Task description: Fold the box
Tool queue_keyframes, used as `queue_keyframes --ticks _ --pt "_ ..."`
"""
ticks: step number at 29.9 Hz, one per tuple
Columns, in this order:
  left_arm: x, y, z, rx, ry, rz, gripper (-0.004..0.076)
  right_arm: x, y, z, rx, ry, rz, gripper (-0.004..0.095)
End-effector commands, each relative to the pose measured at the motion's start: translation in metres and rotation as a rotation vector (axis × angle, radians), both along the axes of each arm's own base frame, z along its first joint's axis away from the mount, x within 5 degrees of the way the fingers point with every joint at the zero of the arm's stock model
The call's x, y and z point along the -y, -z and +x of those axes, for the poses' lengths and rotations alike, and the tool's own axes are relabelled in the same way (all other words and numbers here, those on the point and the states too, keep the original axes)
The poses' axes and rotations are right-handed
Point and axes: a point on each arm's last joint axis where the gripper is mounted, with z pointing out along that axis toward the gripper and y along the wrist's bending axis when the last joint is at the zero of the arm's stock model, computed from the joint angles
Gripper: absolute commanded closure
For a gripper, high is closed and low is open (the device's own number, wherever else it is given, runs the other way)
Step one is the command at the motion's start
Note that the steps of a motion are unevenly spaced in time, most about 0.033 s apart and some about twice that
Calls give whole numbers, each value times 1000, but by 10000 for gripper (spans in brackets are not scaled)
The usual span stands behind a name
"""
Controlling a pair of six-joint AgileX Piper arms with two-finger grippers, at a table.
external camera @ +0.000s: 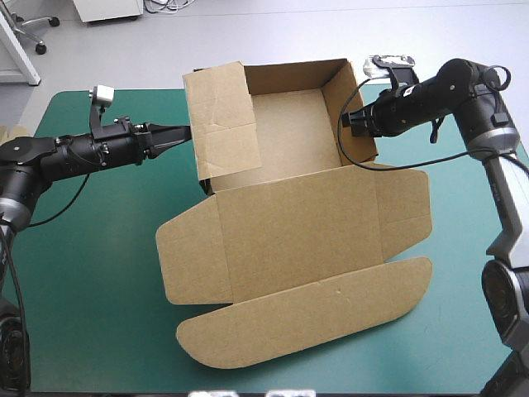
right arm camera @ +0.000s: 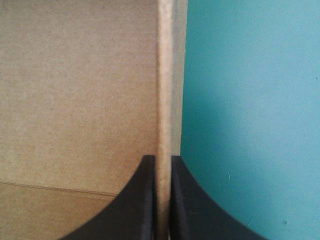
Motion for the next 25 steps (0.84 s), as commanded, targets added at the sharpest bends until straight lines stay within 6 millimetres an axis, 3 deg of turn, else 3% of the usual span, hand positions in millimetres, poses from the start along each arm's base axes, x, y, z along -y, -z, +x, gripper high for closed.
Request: queue_keyframes --ticks 1,4,7,15,25 --pt "8 -35 -17 99 83 -95 434 -1 -30 -13 95 12 66 939" --pt "11 -35 -18 80 90 -108 252 0 -30 -13 95 16 59 939" --pt "16 -35 -18 38 100 -122 153 0 -29 -12 88 23 64 939" --pt "33 -26 -14 16 57 -23 139 -11 -27 -13 86 -1 60 939" --pt "56 -32 -7 39 -48 201 157 -30 -20 -10 87 49 8 939"
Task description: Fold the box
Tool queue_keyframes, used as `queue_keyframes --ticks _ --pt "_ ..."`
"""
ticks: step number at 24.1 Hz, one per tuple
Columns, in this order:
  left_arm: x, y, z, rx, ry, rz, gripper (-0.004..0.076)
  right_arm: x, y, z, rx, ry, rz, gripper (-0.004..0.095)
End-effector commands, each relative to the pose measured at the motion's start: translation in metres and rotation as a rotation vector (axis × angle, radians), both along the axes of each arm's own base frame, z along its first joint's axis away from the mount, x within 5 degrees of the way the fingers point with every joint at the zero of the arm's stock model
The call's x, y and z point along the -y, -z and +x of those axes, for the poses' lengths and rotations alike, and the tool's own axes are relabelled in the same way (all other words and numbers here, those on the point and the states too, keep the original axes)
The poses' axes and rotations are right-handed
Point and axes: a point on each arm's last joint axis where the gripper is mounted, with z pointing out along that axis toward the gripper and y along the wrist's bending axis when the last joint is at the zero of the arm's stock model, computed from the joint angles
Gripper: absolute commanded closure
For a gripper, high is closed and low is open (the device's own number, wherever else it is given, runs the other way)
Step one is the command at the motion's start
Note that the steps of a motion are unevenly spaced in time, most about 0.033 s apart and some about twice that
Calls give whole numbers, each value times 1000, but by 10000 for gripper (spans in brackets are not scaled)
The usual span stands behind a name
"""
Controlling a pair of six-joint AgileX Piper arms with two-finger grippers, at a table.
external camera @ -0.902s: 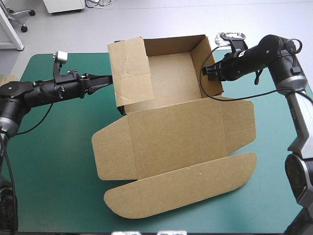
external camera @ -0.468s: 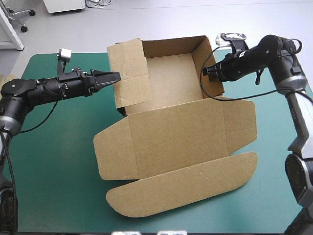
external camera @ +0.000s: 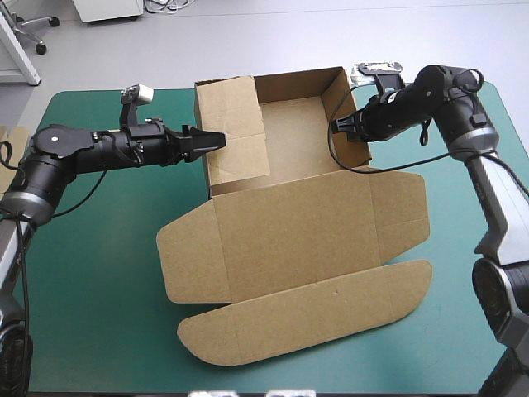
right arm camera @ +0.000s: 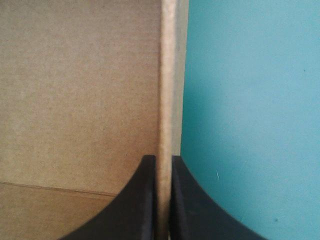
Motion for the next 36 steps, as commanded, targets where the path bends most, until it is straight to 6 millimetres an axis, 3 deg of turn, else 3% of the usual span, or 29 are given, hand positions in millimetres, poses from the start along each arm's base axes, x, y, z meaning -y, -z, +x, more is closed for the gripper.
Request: queue_keyframes --ticks 1,9,14,18,26,31,36 --pt "11 -30 -10 66 -44 27 169 -12 -33 -16 103 16 75 939" --pt "18 -20 -6 58 -192 298 239 -27 -33 -19 113 33 72 939" --pt "-2 -8 -1 -24 -436 520 244 -46 -32 -24 145 62 6 938" --pt "-5 -11 4 -26 -540 459 278 -50 -32 -26 151 91 -16 938" --pt "34 18 23 -93 -459 431 278 -54 -33 -27 150 95 8 938" --pt "35 22 26 -98 -464 435 286 -58 -33 -28 139 76 44 938" --pt "34 23 27 -94 -466 455 365 -59 -34 -29 137 70 59 938"
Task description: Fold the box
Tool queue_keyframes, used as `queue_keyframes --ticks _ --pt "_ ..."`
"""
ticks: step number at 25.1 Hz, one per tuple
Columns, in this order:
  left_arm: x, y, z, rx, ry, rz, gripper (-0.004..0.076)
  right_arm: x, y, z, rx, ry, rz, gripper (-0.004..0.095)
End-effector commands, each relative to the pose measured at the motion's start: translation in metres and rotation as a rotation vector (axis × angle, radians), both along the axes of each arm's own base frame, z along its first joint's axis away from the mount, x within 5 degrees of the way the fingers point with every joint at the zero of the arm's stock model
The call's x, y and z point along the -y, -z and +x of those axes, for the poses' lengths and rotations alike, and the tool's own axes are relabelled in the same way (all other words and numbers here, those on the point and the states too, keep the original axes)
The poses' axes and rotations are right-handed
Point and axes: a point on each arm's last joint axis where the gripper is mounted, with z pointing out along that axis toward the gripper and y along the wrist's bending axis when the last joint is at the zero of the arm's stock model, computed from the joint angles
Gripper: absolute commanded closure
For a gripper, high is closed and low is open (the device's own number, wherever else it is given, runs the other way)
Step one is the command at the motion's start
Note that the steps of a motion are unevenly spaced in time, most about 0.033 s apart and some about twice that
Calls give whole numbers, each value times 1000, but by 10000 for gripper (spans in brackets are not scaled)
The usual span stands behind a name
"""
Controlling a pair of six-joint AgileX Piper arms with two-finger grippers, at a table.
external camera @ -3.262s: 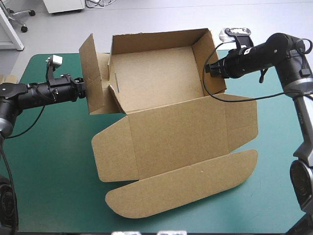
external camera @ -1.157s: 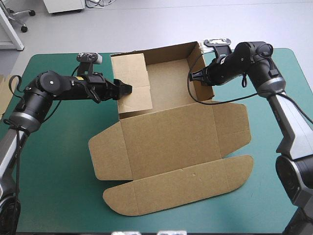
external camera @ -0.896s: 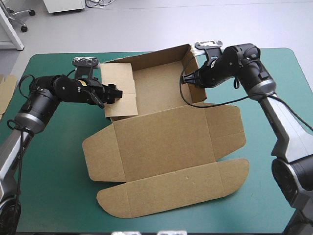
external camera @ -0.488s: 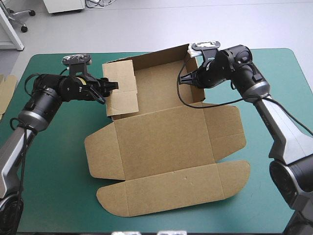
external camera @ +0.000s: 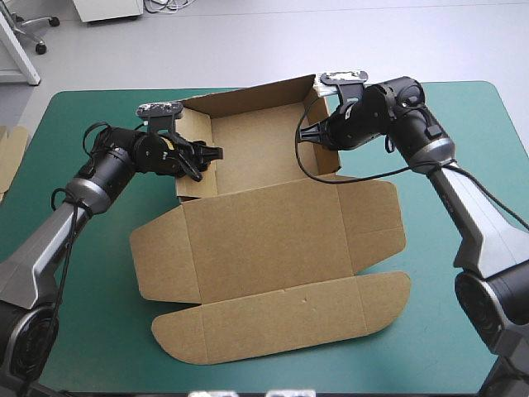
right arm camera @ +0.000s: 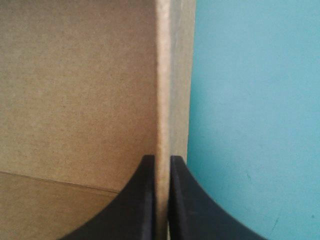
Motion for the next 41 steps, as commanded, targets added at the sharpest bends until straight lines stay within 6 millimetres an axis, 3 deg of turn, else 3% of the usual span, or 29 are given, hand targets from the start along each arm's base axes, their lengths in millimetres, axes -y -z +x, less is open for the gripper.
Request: queue_keyframes --ticks 1,4,5,9,18,28,37,41 --pt "0 -29 -4 115 -7 -36 398 1 -36 -12 122 -4 105 938" --pt "-1 -37 -4 128 -5 -24 517 3 -35 -12 122 0 87 938" --pt "-1 -43 -4 140 -5 -36 608 3 -35 -11 124 3 84 938" --pt "2 -51 -4 173 40 -44 738 3 -35 -12 118 6 82 938" --pt "-3 -53 -2 215 45 40 738 3 -19 -5 51 37 43 938" --pt "-15 -57 3 292 57 240 738 1 -18 -3 49 35 58 938" --pt "-10 -57 3 265 12 113 736 1 -17 -4 38 33 59 938" --pt "-9 -57 2 267 26 112 663 1 -17 -5 25 30 62 938"
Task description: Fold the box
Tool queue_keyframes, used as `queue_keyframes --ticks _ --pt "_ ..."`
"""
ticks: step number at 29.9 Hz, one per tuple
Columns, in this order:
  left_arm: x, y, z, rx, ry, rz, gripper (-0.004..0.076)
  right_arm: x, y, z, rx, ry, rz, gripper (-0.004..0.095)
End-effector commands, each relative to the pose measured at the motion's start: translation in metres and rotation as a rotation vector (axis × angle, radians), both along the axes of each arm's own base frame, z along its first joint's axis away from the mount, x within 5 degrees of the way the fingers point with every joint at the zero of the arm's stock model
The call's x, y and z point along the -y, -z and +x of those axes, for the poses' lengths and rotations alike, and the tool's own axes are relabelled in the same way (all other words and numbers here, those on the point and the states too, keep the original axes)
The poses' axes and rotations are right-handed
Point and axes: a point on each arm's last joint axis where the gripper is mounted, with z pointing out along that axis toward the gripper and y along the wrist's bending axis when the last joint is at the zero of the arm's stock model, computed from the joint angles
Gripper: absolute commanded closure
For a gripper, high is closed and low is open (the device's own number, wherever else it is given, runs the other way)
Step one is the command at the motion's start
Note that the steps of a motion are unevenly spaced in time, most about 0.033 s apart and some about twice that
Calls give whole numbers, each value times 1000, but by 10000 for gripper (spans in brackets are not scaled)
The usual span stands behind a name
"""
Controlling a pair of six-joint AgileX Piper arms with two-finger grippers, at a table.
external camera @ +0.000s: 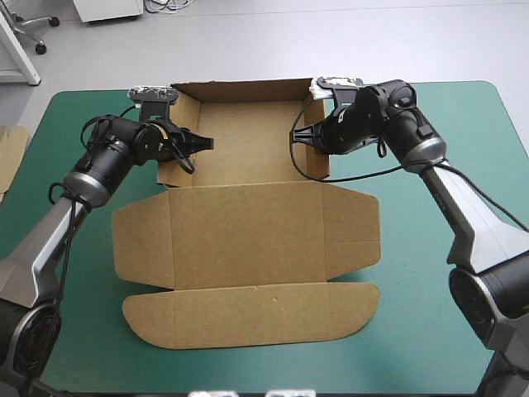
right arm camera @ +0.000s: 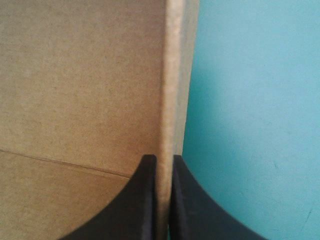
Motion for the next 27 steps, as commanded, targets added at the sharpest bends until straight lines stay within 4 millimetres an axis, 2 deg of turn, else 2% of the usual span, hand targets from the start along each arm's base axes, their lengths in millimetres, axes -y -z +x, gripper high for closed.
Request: queue_keyframes --ticks 1,7,9,13,17,19,23,27 --pt "1 -36 -8 154 48 -40 619 8 -28 -9 90 -9 12 938" --pt "4 -36 -9 145 59 -69 339 8 -28 -10 89 -13 8 938" --pt "3 -37 -9 150 59 -65 304 8 -28 -10 85 -15 5 938" --pt "2 -38 -9 164 60 -55 304 8 -28 -10 84 -15 5 938" --pt "3 -40 -8 170 24 -100 367 7 -28 -10 80 -17 14 938" --pt "3 -40 -8 169 8 -120 457 7 -28 -10 80 -17 16 938" --pt "5 -35 -6 140 -1 -151 715 6 -28 -11 76 -23 27 938" --pt "8 -27 -5 79 -2 -168 738 5 -28 -12 70 -29 41 938"
